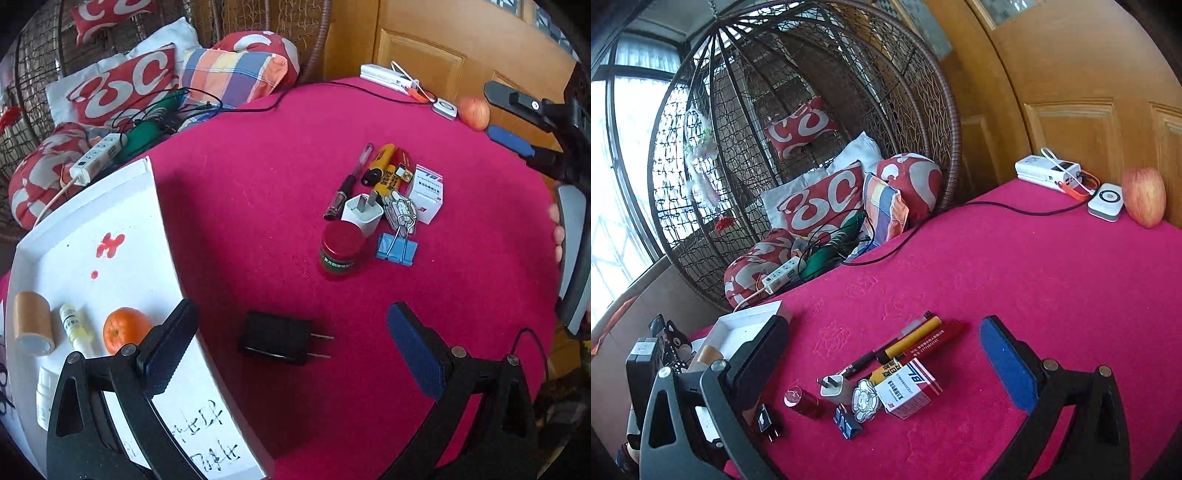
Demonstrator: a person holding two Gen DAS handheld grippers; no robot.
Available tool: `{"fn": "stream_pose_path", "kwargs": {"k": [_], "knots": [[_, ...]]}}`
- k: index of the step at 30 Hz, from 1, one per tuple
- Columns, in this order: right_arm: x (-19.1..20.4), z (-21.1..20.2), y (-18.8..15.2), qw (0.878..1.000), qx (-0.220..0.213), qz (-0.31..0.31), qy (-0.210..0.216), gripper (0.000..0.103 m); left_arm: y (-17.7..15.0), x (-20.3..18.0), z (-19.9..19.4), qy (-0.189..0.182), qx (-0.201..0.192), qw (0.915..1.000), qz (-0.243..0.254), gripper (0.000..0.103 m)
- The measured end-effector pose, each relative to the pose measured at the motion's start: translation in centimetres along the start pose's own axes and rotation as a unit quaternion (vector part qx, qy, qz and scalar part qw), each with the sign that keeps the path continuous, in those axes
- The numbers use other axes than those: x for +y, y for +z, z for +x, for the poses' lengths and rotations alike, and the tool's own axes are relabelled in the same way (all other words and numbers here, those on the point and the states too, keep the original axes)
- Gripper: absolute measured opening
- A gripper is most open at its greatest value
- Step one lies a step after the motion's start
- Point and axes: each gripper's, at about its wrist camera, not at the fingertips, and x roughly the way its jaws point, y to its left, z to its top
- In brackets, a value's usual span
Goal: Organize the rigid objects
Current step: 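Grasp the black plug adapter with the left gripper while the right gripper approaches the BL box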
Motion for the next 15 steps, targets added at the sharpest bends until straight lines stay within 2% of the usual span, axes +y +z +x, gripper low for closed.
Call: {"fn": "stream_pose_path", "kwargs": {"k": [2,6,11,15], "knots": [[-0.5,0.0,-0.2,1.0,0.003,0.007,0.002,0.103,0.2,-0.3,0.6,-0.01,0.016,0.9998,0.004,0.098],[-1.3,0.1,-0.5,1.0,0.007,0.016,0.008,0.103,0.4,-1.5,1.6,0.004,0.037,0.9989,0.029,0.097],[-2.0,0.0,-0.5,1.0,0.007,0.025,0.012,0.103,0.0,-1.6,2.6,0.006,0.065,0.9976,0.023,0.095],[-2.2,0.0,-0.7,1.0,0.008,0.028,0.012,0.103,-0.3,-1.8,2.9,0.018,0.075,0.9968,0.019,0.085]]}}
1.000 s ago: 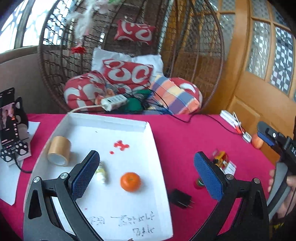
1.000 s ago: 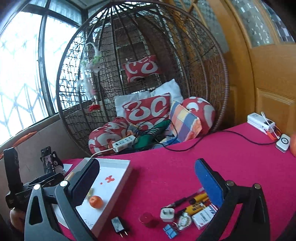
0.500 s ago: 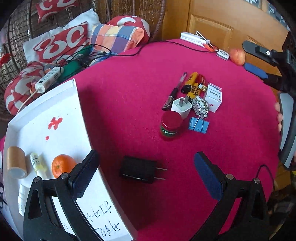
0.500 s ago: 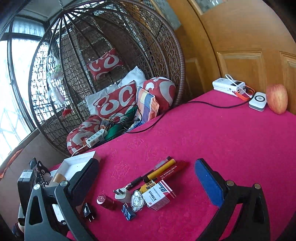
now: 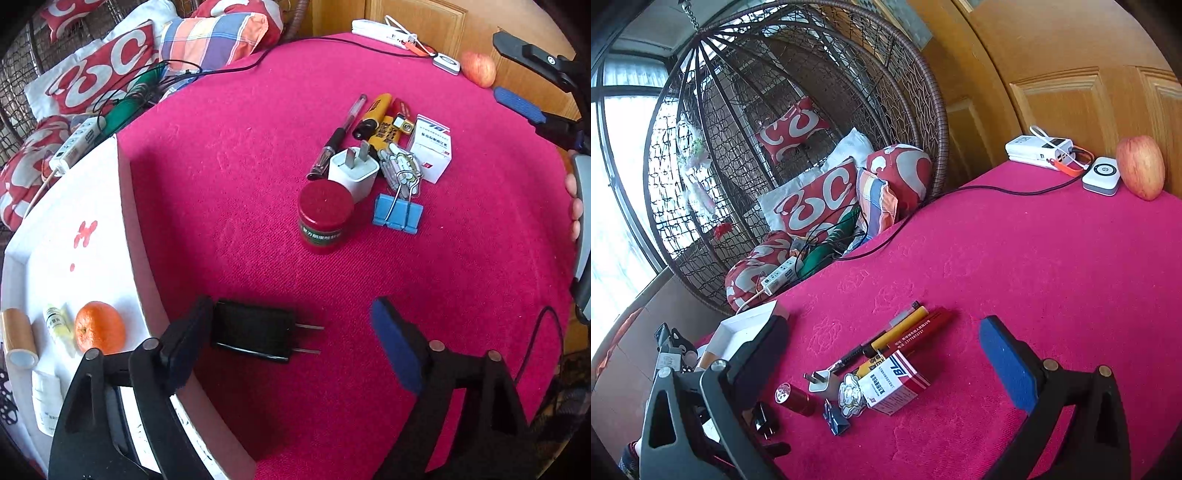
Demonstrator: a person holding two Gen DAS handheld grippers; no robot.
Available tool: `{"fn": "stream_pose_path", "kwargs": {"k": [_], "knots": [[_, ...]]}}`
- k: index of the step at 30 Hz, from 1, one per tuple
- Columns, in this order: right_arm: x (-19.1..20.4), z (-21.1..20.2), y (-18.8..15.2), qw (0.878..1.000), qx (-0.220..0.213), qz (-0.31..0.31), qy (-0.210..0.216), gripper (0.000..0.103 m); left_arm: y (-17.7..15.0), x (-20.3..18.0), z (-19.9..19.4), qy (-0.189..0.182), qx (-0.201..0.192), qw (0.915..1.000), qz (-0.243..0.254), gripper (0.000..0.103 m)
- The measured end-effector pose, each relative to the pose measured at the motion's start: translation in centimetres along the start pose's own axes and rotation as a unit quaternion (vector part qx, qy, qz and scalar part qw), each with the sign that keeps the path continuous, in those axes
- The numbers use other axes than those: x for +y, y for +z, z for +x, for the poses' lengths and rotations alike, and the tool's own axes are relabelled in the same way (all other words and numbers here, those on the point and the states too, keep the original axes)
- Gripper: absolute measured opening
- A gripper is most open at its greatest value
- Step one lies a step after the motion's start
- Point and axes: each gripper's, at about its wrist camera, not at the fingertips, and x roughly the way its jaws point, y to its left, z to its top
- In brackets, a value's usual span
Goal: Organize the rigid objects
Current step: 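Grasp the black plug adapter with the left gripper while the right gripper approaches the BL box, then grasp the white-red BL medicine box with the right gripper and lift it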
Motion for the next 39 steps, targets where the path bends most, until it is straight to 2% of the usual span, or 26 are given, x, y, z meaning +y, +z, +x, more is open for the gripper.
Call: {"fn": "stream_pose_path", "kwargs": {"k": [3,5,7,9,13,15,17,22,25,28,31,39], "knots": [[-0.2,0.1,0.0,1.0,0.002,-0.002,-0.004,0.103,-0.4,-0.2,-0.2,0.006,0.001,1.0,-0.001,0.077],[-0.6,0.3,0.2,1.0,0.008,-0.006,-0.01,0.103,-0.6,-0.3,-0.1,-0.004,0.006,0.9999,-0.009,0.059],[-0.9,0.9,0.2,0.999,0.027,-0.02,-0.014,0.103,-1.0,-0.7,-0.3,-0.001,-0.003,0.9999,-0.012,0.059],[-0.5,1.7,-0.2,0.996,0.058,-0.064,-0.007,0.103,-1.3,-1.0,-0.3,0.001,-0.01,0.9999,-0.011,0.059],[1.4,3.1,-2.0,0.982,0.097,-0.162,-0.022,0.102,-1.2,-1.4,-0.5,-0.007,-0.015,0.9998,-0.013,0.059],[1.9,3.7,-2.6,0.977,0.112,-0.183,-0.015,0.088,-1.2,-1.6,-0.6,-0.01,-0.017,0.9998,-0.011,0.059],[2.0,4.7,-2.9,0.972,0.128,-0.198,-0.021,0.086,-1.2,-1.8,-0.6,-0.011,-0.019,0.9997,-0.011,0.059],[2.1,7.0,-3.3,0.958,0.168,-0.231,-0.033,0.074,-1.1,-1.6,-0.9,-0.022,-0.025,0.9993,-0.019,0.059],[1.9,7.5,-3.5,0.957,0.186,-0.223,-0.02,0.052,-1.1,-1.7,-1.2,-0.025,-0.031,0.9989,-0.023,0.059],[1.8,7.0,-3.5,0.957,0.187,-0.221,-0.027,0.049,-1.1,-1.9,-1.8,-0.027,-0.042,0.9984,-0.025,0.059],[1.5,5.8,-3.3,0.962,0.176,-0.207,-0.026,0.049,-1.1,-1.9,-2.9,-0.03,-0.061,0.9974,-0.027,0.059],[2.9,0.7,-0.7,0.979,0.087,-0.184,-0.009,0.049,-0.7,-2.1,-6.6,-0.013,-0.124,0.9912,-0.045,0.059]]}}
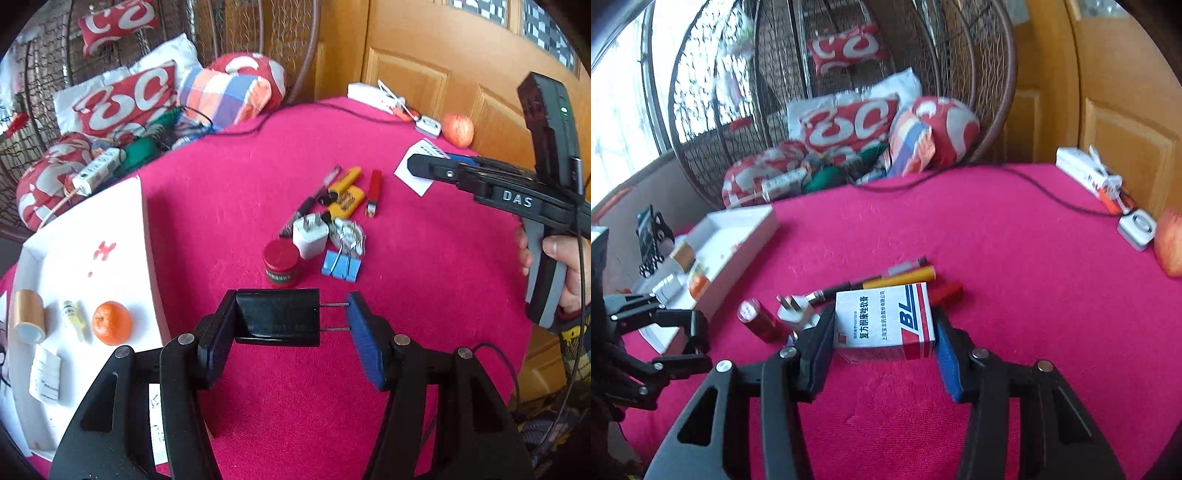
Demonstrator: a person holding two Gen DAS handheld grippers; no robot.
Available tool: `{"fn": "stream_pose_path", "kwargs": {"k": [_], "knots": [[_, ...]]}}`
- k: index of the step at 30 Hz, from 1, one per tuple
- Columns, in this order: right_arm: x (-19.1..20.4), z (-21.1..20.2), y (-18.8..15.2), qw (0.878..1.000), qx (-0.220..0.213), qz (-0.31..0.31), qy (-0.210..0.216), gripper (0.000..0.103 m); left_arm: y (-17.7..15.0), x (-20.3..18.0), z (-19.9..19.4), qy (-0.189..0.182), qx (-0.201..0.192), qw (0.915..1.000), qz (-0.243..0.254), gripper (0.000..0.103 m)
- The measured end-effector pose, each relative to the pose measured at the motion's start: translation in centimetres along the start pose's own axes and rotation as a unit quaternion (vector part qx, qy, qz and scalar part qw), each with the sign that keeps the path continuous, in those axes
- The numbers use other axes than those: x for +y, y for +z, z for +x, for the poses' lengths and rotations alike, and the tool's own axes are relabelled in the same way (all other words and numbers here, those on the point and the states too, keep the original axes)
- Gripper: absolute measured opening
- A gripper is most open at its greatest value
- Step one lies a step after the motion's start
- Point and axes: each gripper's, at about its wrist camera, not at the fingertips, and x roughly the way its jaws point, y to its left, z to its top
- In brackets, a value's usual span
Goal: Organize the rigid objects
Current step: 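Grasp the white-red BL medicine box with the right gripper and lift it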
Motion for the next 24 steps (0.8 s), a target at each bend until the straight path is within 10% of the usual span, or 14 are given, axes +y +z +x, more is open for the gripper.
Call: {"fn": "stream_pose_path", "kwargs": {"k": [9,24], "knots": [[2.9,-4.9,2.6,0.995,-0.096,-0.015,0.026,0.049,1.0,0.5,-5.4,0.057,-0.108,0.9923,-0.024,0.059],[7.0,-6.0,3.8,0.992,-0.106,-0.052,0.049,0.049,0.1,3.7,-8.6,0.063,-0.142,0.9844,-0.082,0.059]]}}
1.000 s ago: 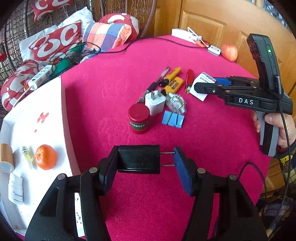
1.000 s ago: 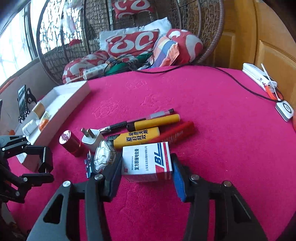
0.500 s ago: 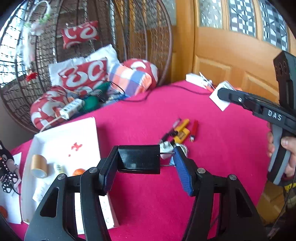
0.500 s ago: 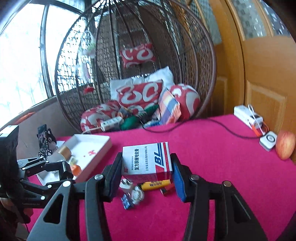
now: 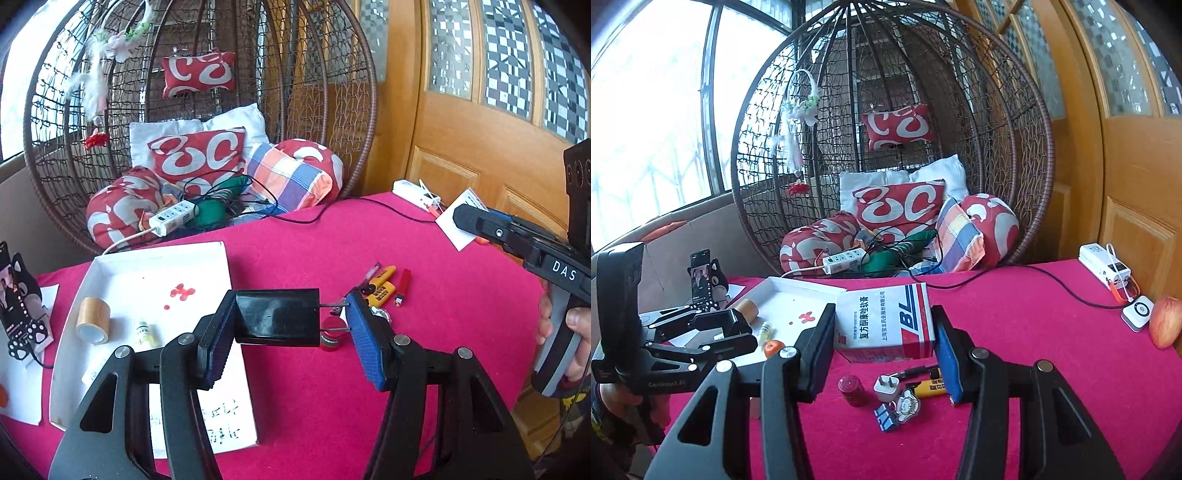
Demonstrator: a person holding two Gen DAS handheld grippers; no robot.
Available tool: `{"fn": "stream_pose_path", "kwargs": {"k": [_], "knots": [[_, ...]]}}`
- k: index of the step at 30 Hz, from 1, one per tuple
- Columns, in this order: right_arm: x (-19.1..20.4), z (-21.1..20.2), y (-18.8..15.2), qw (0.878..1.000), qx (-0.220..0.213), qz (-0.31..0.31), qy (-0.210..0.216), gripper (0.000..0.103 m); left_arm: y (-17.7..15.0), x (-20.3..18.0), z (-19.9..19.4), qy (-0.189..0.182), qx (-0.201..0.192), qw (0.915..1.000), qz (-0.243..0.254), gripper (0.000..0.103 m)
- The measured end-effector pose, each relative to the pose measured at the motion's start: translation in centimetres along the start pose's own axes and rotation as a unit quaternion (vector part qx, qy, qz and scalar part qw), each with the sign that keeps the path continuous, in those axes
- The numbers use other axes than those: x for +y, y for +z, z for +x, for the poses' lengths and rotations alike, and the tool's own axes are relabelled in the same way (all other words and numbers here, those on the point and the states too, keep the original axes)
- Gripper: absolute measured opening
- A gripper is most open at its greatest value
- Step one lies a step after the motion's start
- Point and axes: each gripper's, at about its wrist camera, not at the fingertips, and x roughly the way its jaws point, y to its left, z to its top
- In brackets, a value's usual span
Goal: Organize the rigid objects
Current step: 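Grasp the white-red BL medicine box with the right gripper and lift it, then lower adapter and BL box into the white tray and open both grippers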
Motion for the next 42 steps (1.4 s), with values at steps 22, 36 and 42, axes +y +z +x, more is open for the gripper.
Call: {"fn": "stream_pose_path", "kwargs": {"k": [22,36,42], "knots": [[7.4,5.4,1.4,0.994,0.046,-0.043,0.085,0.049,-1.3,7.1,-1.0,0.042,-0.01,0.9944,-0.097,0.059],[13.2,12.8,0.9,0.983,0.112,-0.06,0.132,0.049,-2.0,13.7,-0.9,0.104,-0.008,0.9832,-0.15,0.059],[13.9,15.0,0.7,0.983,0.126,-0.05,0.125,0.049,-1.3,17.8,0.0,0.148,-0.002,0.9736,-0.174,0.059]]}}
